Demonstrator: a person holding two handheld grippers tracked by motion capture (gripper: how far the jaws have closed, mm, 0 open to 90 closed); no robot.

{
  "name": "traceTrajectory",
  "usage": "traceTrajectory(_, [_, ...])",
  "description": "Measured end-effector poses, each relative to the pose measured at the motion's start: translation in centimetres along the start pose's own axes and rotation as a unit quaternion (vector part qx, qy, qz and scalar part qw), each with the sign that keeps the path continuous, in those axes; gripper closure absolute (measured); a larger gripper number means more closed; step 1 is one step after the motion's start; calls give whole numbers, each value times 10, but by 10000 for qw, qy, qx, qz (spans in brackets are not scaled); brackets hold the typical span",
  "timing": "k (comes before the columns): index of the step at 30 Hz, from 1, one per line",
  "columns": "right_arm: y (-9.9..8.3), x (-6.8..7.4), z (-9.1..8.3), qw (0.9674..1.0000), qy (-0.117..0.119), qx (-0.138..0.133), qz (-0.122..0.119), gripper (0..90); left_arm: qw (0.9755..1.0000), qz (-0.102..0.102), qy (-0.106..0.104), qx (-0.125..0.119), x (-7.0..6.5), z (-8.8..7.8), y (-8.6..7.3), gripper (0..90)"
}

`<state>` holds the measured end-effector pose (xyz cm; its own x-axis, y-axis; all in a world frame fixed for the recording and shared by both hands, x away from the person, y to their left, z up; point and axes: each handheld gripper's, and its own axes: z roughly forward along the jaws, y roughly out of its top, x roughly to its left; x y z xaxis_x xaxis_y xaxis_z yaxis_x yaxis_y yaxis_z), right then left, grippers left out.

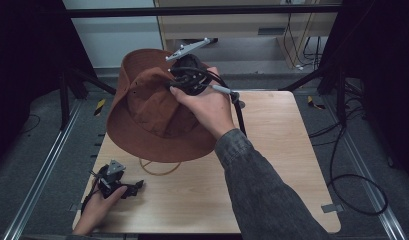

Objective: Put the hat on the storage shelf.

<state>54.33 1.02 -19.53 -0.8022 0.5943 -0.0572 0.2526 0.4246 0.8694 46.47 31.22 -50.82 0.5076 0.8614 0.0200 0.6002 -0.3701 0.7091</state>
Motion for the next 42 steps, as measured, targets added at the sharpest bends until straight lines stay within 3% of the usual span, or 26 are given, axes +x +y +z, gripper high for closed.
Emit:
traceTrajectory(23, [1, 16, 31, 9996, 221, 155, -76, 889, 10000, 10, -5, 14, 0, 0, 0, 0])
traceTrajectory(42, [3, 28, 44, 9990, 398, 173, -115, 885, 10000, 17, -8, 11, 1, 0, 0, 0])
